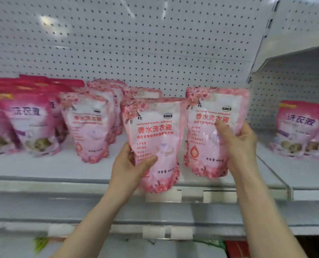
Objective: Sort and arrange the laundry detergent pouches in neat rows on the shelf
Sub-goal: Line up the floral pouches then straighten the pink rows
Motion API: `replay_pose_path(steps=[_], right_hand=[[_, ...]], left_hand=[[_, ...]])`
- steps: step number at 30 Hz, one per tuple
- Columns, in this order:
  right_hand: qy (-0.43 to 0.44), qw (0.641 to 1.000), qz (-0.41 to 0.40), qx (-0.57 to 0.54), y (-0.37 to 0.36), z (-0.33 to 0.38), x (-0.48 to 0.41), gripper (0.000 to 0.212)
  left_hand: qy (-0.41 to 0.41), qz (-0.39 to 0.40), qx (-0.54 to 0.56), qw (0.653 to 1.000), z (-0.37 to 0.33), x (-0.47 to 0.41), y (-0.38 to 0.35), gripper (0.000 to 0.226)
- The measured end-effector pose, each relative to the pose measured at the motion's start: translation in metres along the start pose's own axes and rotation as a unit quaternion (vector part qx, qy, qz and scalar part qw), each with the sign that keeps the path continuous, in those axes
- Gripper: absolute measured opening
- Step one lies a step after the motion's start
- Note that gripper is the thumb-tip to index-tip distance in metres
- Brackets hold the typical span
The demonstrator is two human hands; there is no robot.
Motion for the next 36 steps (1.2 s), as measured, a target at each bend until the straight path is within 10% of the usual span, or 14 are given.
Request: replay_pose_path(steps=[11, 21, 26, 31, 36], right_hand=[[-0.086, 0.99, 0.111, 0.002, -0.17, -0.068, -0.048, 0.009], [-0.114, 0.985, 0.127, 0.013, -0.18, -0.099, -0.061, 0.009], [0.105, 0.992, -0.025, 0.06, -0.146, -0.017, -0.045, 0.024], [0.258, 0.897, 0.226, 0.279, -0.172, 0.06, 0.018, 0.018], [0.279, 0.868, 0.181, 0.369, -0.171, 0.05, 0.005, 0.009]], left_hand=[[0.016, -0.062, -0.058, 0.996, 0.009, 0.011, 0.099, 0.039], [0.016, -0.067, -0.061, 0.996, 0.013, -0.002, 0.098, 0.042], [0.006, -0.037, -0.062, 0.997, 0.007, -0.01, 0.087, 0.043], [-0.02, 0.008, -0.055, 0.998, 0.002, -0.034, 0.064, 0.046], [-0.061, 0.062, -0.163, 0.983, 0.002, -0.054, 0.05, 0.056]])
Point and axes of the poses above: each hand's wrist, its own x-axis away from the middle knuckle, its own y-axis out of the back of the hand, z = x × y, the point moved 5 cm from there along -x, towards the middle knuckle, and after that the axes turned 13 degrees about -y, right-handed, at the moved point
